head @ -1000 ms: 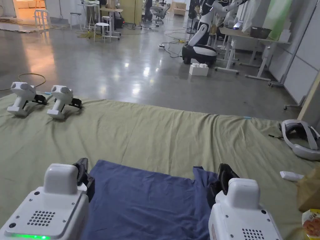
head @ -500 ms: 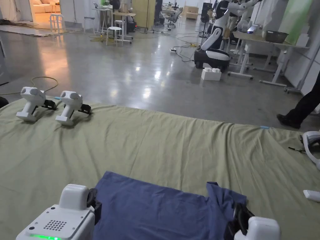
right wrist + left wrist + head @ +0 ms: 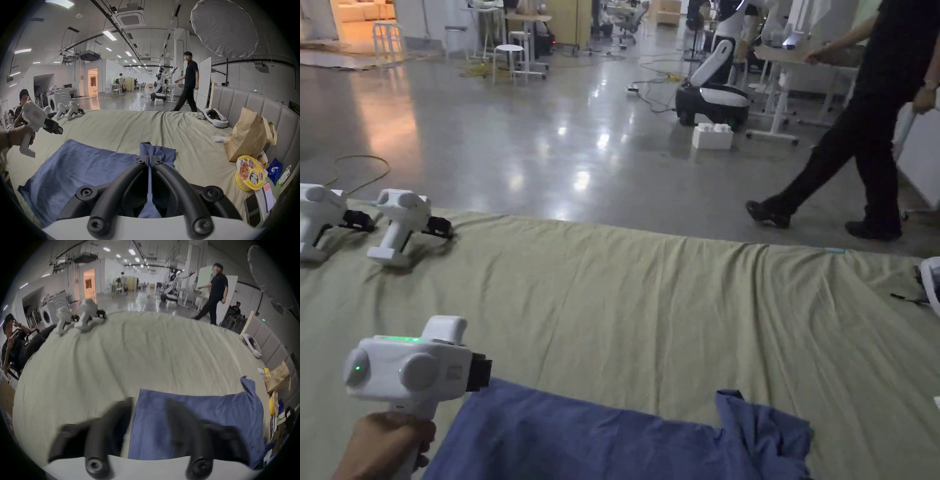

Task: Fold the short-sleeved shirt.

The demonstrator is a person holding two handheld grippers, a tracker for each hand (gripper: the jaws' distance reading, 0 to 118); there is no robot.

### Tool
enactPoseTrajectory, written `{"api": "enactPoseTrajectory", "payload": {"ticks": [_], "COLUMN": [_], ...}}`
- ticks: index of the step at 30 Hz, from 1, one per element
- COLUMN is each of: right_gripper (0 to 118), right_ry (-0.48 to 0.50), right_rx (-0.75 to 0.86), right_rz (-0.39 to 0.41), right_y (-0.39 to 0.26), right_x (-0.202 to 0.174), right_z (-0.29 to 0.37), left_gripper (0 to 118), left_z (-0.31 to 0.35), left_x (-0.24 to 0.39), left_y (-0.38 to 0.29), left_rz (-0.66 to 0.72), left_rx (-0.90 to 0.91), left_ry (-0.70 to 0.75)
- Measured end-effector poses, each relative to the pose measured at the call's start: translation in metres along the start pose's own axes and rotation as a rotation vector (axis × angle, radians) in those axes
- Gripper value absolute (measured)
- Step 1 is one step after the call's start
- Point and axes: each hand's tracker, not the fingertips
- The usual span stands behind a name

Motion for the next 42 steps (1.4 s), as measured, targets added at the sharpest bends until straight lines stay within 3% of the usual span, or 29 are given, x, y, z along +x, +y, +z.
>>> {"api": "enactPoseTrajectory", "payload": {"ticks": [1,8,11,13,17,19,21,22,25,27,30,39,42], "right_gripper": [5,5,5,5,5,5,5,6,17,42,61,64,58], "right_ry": [-0.004,-0.045,-0.059,-0.067,-0.080,-0.085,-0.078,-0.078,-0.080,-0.069,-0.019,0.003,0.027], "right_rx": [-0.009,-0.070,-0.090,-0.100,-0.120,-0.142,-0.176,-0.197,-0.299,-0.359,-0.462,-0.717,-0.815], "right_rz": [0.002,0.014,0.009,0.008,-0.015,-0.044,-0.073,-0.078,-0.057,-0.064,-0.117,-0.192,-0.231], "right_y": [-0.002,-0.020,-0.024,-0.026,-0.027,-0.026,-0.022,-0.017,-0.001,0.009,0.020,0.013,-0.003], "right_x": [0.003,0.021,0.028,0.032,0.043,0.048,0.055,0.058,0.072,0.080,0.092,0.095,0.094], "right_z": [-0.003,-0.016,-0.015,-0.014,-0.014,-0.019,-0.029,-0.037,-0.070,-0.099,-0.140,-0.219,-0.233], "left_gripper": [75,74,74,74,52,27,11,8,7,7,7,7,7], "left_z": [-0.002,-0.049,-0.072,-0.072,-0.064,-0.060,-0.057,-0.052,-0.035,-0.018,0.001,0.035,0.038], "left_x": [0.005,0.015,0.022,0.025,0.041,0.045,0.040,0.039,0.035,0.034,0.029,0.020,0.021], "left_y": [0.002,0.008,0.004,0.003,0.005,0.001,0.001,-0.001,-0.003,-0.006,-0.009,-0.012,-0.014], "left_rz": [0.004,-0.009,-0.049,-0.074,-0.188,-0.189,-0.177,-0.161,-0.144,-0.146,-0.117,-0.107,-0.121], "left_rx": [-0.028,-0.126,-0.253,-0.215,-0.199,-0.189,-0.183,-0.174,-0.129,-0.091,-0.044,0.001,-0.001], "left_ry": [-0.010,0.020,0.104,0.089,0.103,0.104,0.094,0.079,0.065,0.061,0.049,0.059,0.066]}}
